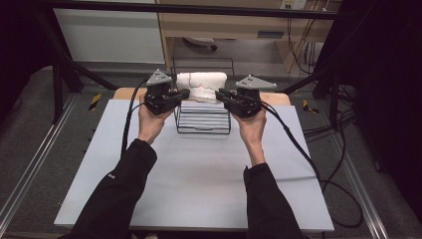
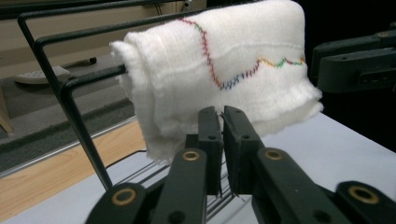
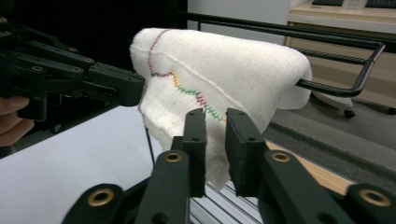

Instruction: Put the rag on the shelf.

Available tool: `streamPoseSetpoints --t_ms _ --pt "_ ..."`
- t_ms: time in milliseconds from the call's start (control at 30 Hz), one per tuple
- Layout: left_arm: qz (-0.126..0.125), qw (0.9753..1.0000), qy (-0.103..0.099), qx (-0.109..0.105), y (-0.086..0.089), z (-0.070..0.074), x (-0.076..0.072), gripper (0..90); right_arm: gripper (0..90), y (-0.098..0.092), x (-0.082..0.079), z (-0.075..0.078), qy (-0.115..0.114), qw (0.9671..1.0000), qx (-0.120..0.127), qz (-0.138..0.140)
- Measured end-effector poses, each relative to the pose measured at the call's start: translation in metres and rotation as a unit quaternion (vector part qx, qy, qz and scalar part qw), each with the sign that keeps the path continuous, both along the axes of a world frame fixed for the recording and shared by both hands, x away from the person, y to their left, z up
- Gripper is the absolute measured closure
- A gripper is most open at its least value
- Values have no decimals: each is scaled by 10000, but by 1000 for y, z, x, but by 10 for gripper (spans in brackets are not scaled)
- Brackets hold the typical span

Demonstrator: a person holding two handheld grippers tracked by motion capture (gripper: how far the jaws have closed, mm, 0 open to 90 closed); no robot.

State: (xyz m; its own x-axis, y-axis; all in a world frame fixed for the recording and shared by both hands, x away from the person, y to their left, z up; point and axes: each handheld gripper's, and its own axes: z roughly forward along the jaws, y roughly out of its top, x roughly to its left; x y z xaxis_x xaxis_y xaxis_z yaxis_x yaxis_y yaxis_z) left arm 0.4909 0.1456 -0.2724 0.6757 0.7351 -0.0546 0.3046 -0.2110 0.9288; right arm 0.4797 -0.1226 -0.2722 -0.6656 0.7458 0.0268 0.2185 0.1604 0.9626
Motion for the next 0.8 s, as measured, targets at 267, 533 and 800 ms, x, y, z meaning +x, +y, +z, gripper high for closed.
streamPoseSetpoints --t_ms 267,533,800 --pt "-92 9997 69 212 14 -16 -18 595 565 -13 -13 0 226 9996 104 114" --pt "-83 9987 249 443 35 -42 -37 350 334 -32 -29 -13 487 9987 101 124" --pt "-28 9972 451 588 59 -69 -58 171 138 -47 -39 -32 784 9967 85 185"
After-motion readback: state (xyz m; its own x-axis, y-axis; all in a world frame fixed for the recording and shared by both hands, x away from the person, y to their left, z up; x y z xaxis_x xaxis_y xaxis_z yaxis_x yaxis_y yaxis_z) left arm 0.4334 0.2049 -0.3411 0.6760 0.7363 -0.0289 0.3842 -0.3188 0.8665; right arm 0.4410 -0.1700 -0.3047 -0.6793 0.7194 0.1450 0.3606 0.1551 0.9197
